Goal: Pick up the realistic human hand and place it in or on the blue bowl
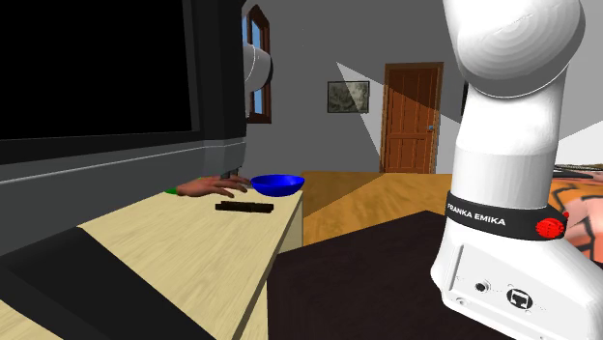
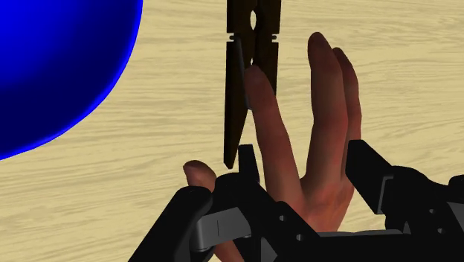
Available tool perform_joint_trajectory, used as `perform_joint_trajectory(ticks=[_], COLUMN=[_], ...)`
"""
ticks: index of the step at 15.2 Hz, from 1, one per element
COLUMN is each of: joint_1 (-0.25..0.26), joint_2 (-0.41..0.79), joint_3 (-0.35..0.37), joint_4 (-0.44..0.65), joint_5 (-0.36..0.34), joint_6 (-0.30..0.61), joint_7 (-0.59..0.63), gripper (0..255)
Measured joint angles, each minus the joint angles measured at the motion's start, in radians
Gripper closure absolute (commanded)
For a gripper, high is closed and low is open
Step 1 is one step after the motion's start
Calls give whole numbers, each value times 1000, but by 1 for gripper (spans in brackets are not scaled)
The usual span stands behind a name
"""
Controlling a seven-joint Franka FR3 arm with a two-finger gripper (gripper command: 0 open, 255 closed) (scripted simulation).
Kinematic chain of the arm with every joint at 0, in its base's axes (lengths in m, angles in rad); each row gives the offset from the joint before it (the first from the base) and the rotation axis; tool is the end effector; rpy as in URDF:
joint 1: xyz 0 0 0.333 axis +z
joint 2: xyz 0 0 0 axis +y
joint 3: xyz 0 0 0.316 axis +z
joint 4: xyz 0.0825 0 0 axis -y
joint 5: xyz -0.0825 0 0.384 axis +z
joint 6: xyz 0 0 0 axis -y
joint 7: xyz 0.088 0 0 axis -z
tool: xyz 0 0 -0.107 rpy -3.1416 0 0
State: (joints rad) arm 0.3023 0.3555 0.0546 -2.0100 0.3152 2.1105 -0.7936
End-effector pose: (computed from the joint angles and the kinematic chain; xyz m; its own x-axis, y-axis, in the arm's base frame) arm 0.5340 0.2139 0.2607 0.5766 0.8167 -0.0234 0.7575 -0.5451 -0.3593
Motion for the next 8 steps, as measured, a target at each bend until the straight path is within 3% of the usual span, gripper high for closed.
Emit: perform_joint_trajectory(ticks=[8], joint_1=[-2], joint_2=[-69], joint_3=[-3], joint_4=[21], joint_5=[-11], joint_6=[-88], joint_7=[25], gripper=[255])
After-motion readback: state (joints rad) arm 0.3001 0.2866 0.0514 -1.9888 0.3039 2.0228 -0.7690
